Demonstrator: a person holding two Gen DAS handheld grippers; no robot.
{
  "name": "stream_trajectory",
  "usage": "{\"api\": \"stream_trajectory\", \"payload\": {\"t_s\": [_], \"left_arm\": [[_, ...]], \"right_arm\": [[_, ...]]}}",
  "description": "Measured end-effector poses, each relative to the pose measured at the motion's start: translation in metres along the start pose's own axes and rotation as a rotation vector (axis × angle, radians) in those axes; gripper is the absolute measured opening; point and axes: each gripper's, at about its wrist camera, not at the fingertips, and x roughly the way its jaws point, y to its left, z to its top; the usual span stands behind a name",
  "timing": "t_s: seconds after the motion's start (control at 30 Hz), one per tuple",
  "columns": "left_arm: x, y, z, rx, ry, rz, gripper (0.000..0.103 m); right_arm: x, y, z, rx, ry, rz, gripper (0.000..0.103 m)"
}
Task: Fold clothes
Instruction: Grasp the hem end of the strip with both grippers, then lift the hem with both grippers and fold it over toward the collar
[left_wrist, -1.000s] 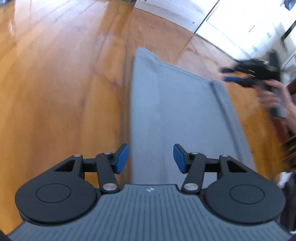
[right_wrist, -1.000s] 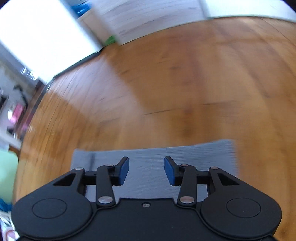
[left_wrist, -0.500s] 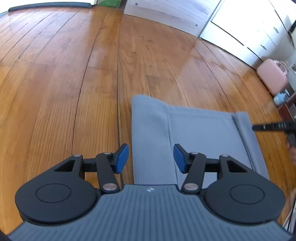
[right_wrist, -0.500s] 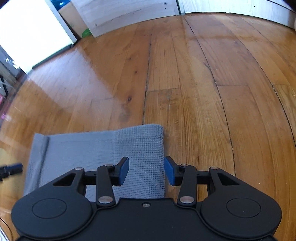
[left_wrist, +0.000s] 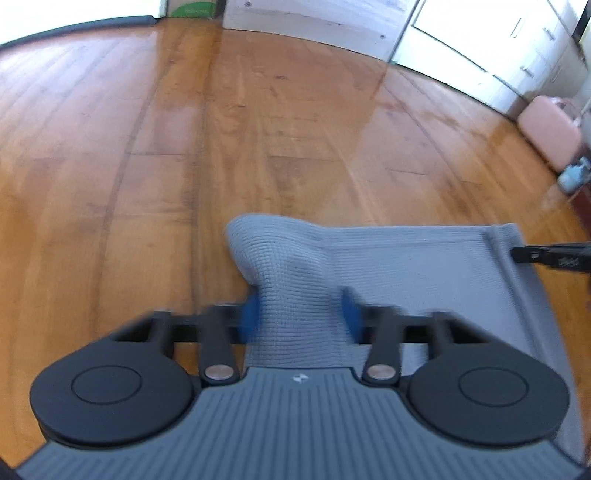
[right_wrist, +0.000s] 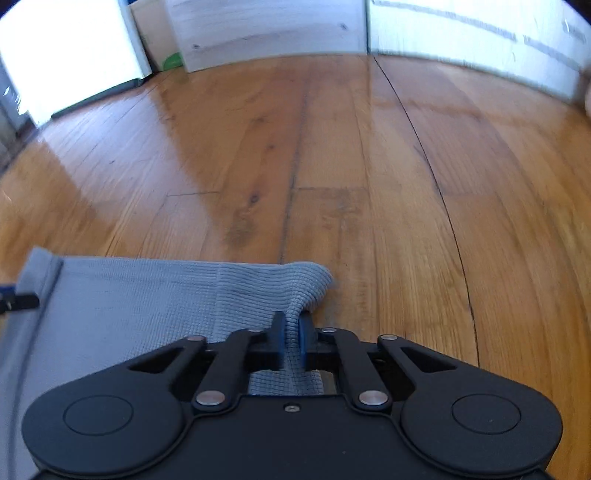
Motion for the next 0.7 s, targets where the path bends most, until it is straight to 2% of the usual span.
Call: {"api": "stream_trajectory", "payload": {"t_s": [0.1,0.2,0.3,0.37,0.53,0.67,0.7], "left_arm": [[-0.009,-0.005,-0.006,-0.027,-0.027,0.009,0.006],[-0.026,-0.009,-0.009,-0.052,-0.068,-0.018,0.006],[-0.041,-0.02,-0.011,0.007,-0.084,0.011,0.006],[-0.055,-0.022,-0.013,0.012,-0.1,0.016,0.006],[-0.11,-0.032,-0.031,0.019,-0.148,-0.007,0.006],[-0.167,-0.05,-0.068,0.057,-0.224,-0.01,0.006],[-0.184,-0.054,-0.081,0.065,-0.264,-0.006,0.006]], "right_arm": [[-0.009,0.005,-0.005,0.02,-0.054,-0.026,0.007],[-0.027,0.002,-0.005,0.034,-0.091,-0.036,0.007],[-0.047,0.006,-0.004,0.023,-0.115,-0.031,0.007],[-0.064,0.013,-0.004,0.01,-0.134,-0.033,0.007],[-0.126,0.028,-0.011,0.007,-0.207,0.004,0.007],[-0.19,0.036,-0.038,0.033,-0.296,0.052,0.007],[-0.208,0.038,-0.051,0.026,-0.318,0.059,0.007]]}}
